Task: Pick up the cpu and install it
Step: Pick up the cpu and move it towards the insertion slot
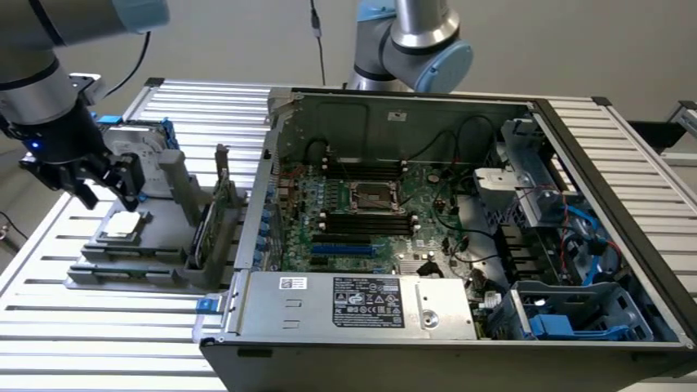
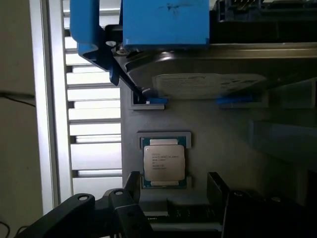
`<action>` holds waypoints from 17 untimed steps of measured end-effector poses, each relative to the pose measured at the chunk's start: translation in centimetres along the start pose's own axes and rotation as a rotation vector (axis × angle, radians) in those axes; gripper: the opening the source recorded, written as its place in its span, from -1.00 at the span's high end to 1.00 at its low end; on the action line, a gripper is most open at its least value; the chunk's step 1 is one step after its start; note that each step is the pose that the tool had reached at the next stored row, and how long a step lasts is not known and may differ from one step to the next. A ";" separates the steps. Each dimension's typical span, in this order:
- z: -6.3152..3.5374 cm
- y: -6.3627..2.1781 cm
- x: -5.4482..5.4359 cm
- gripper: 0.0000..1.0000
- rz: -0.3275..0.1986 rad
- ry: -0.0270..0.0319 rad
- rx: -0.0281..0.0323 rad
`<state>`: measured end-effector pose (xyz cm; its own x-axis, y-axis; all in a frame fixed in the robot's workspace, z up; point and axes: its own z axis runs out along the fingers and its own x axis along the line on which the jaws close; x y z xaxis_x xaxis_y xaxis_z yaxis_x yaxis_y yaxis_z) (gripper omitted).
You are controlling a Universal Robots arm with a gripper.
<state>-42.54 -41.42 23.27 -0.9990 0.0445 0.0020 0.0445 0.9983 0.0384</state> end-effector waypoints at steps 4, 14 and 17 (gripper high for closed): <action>0.46 -0.04 -0.3 -0.31 -0.004 0.0076 -0.0003; 1.78 -0.15 -0.3 -0.31 -0.015 0.0165 -0.0024; 2.09 -0.18 0.0 -0.31 -0.018 0.0167 -0.0051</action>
<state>-42.50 -41.52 21.18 -0.9995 0.0259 0.0179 0.0266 0.9987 0.0436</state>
